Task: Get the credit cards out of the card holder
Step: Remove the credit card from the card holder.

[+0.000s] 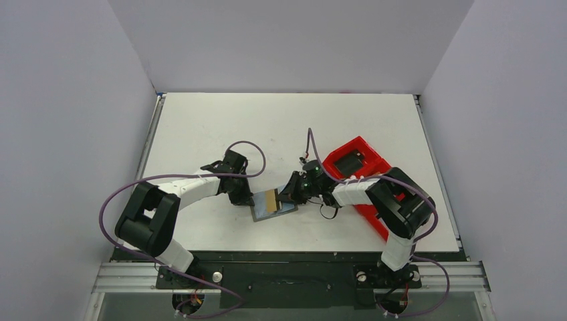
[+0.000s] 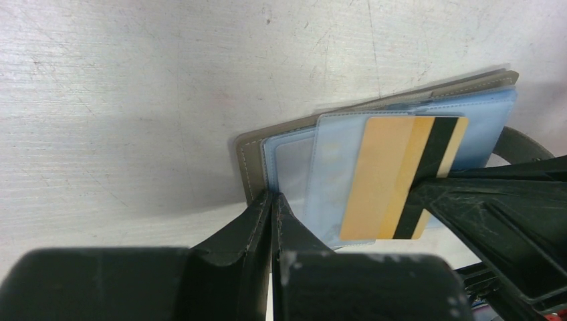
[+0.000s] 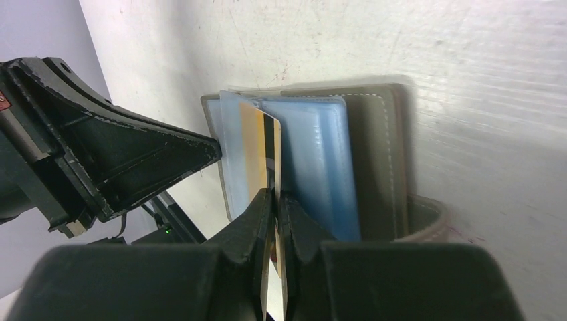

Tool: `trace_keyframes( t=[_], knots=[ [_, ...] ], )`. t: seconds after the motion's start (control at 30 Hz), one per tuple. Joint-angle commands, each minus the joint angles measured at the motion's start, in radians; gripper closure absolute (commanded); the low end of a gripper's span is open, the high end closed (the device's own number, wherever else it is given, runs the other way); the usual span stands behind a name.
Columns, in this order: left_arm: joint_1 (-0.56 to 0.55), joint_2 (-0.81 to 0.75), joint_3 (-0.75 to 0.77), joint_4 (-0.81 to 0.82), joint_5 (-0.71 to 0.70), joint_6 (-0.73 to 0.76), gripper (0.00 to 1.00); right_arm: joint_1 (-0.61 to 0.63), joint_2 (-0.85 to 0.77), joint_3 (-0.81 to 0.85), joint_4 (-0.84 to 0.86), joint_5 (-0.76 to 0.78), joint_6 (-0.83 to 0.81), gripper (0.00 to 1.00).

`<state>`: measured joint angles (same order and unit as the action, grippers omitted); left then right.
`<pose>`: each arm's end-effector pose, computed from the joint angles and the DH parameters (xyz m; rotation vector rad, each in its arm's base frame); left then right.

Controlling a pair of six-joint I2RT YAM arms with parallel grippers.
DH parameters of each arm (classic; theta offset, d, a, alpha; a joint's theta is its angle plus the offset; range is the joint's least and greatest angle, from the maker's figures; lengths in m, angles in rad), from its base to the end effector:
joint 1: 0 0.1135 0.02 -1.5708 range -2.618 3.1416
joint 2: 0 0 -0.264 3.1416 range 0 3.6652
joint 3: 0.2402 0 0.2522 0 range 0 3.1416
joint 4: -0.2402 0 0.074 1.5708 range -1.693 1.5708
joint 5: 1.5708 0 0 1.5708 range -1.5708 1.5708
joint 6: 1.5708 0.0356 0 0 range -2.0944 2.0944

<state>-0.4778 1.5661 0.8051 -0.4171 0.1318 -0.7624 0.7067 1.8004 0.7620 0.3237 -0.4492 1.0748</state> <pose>0.2459 -0.1326 0.1510 -0.3682 2.8347 -0.4839 0.2457 0.2301 0.1205 0.2116 2.6323 1.3091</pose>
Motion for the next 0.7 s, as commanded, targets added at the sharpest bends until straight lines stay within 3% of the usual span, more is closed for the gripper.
trace_keyframes(
  t=[0.0,0.67],
  knots=[
    [0.002,0.038,-0.002,-0.038,-0.053,0.026,1.0,-0.03,-0.069,-0.023,-0.065,0.058,-0.063,1.0],
    [0.001,-0.015,0.034,-0.051,-0.037,0.046,1.0,-0.05,-0.216,-0.008,-0.25,0.114,-0.158,1.0]
  ],
)
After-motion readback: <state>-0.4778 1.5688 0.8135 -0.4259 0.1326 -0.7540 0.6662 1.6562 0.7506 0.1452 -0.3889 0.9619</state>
